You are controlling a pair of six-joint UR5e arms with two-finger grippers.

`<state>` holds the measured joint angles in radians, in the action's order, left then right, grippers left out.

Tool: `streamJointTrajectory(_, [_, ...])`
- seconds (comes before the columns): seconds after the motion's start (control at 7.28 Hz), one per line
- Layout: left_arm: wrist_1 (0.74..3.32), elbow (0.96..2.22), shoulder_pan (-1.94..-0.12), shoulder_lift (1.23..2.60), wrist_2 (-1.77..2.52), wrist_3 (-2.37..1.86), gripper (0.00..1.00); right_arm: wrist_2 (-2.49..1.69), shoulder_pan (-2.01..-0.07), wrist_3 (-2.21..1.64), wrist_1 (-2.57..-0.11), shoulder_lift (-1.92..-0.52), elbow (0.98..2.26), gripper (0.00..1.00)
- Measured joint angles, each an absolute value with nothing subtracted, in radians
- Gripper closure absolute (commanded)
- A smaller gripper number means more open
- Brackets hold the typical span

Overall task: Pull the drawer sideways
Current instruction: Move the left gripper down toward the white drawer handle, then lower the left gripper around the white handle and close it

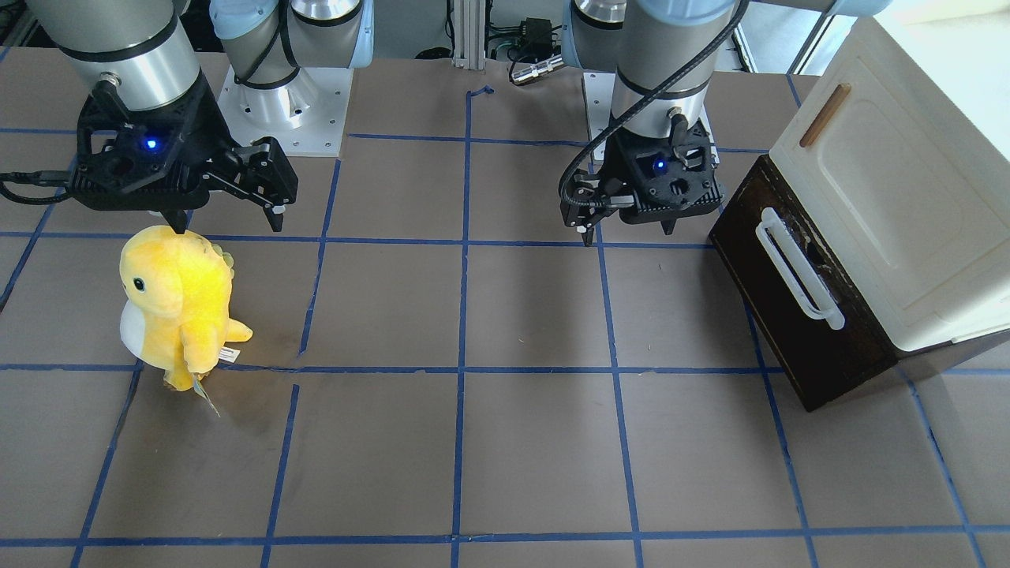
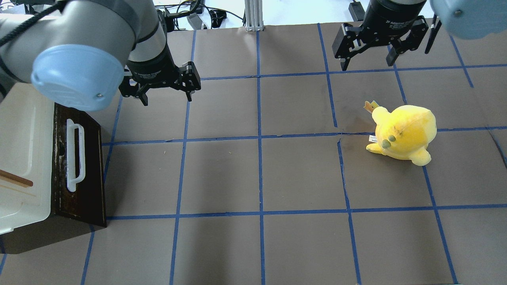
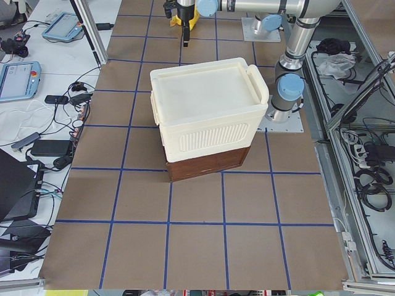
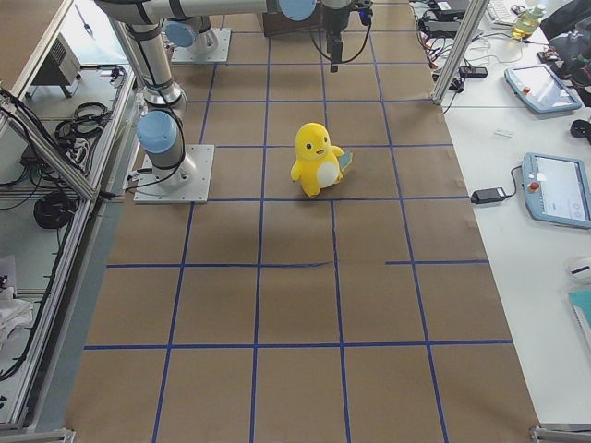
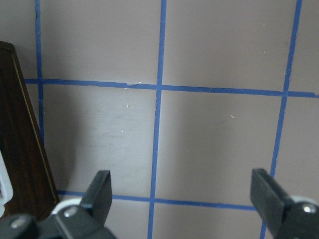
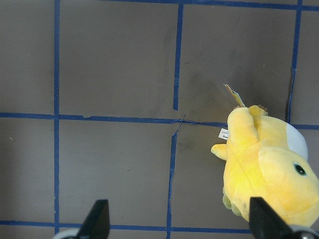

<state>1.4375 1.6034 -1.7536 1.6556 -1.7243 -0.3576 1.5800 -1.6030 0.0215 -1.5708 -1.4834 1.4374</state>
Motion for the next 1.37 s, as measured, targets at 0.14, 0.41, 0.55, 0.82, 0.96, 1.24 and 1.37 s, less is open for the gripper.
streamJointTrajectory(0.14, [1.433, 1.623, -1.767, 1.681, -1.787, -0.430, 0.00, 1.580, -1.603, 0.021, -1.571, -1.483, 1.437, 0.00])
streamJointTrajectory(0.41, [1.436, 1.650, -1.790, 1.729, -1.949, -0.483, 0.00, 1.580, -1.603, 0.021, -1.571, -1.483, 1.437, 0.00])
streamJointTrajectory(0.55, [1.441, 1.676, -1.814, 1.758, -2.058, -0.483, 0.00, 1.580, -1.603, 0.021, -1.571, -1.483, 1.437, 0.00])
streamJointTrajectory(0.82, [1.448, 1.745, -1.839, 1.799, -2.281, -0.478, 0.00, 1.580, -1.603, 0.021, -1.571, -1.483, 1.437, 0.00])
streamJointTrajectory(0.96, [1.460, 1.773, -1.833, 1.810, -2.340, -0.477, 0.00, 1.580, -1.603, 0.021, -1.571, -1.483, 1.437, 0.00])
streamJointTrajectory(1.24, [1.481, 1.856, -1.783, 1.825, -2.481, -0.480, 0.00, 1.580, -1.603, 0.022, -1.571, -1.483, 1.437, 0.00])
streamJointTrajectory(1.37, [1.496, 1.896, -1.743, 1.828, -2.537, -0.481, 0.00, 1.580, -1.603, 0.022, -1.571, -1.483, 1.437, 0.00])
